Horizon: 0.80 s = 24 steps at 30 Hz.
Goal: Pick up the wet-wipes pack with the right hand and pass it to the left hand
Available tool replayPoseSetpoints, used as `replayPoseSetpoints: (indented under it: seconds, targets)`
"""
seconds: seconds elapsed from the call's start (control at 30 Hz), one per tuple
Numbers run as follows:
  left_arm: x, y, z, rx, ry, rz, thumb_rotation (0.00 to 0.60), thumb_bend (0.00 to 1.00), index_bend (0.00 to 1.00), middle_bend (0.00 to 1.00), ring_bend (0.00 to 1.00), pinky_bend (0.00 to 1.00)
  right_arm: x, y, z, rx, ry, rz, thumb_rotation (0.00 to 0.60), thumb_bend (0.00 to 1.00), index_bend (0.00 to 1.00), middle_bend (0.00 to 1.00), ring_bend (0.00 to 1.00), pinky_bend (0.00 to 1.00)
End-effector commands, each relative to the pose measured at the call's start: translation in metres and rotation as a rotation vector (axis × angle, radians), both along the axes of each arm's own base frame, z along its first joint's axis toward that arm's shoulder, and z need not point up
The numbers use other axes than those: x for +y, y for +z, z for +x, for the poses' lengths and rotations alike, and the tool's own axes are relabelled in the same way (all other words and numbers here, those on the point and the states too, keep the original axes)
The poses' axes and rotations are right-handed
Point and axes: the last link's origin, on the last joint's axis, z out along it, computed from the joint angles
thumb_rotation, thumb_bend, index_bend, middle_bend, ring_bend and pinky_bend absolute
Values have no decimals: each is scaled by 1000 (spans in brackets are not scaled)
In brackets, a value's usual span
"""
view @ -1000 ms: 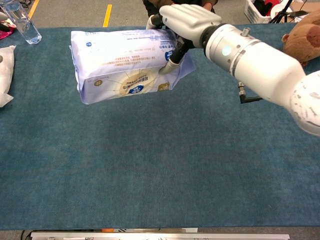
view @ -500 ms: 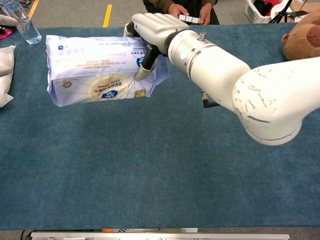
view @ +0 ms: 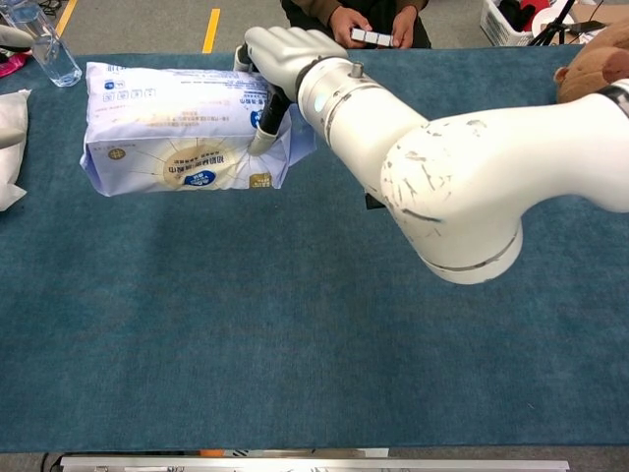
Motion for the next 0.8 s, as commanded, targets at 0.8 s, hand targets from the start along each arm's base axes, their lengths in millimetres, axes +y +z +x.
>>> replayPoseSetpoints:
  seconds: [0.8]
  targets:
    - [3,-23,22,75,-31,-14,401,205,0,0,0,152,0,-28,36,-19,-79,2,600,254,630,572,647,734]
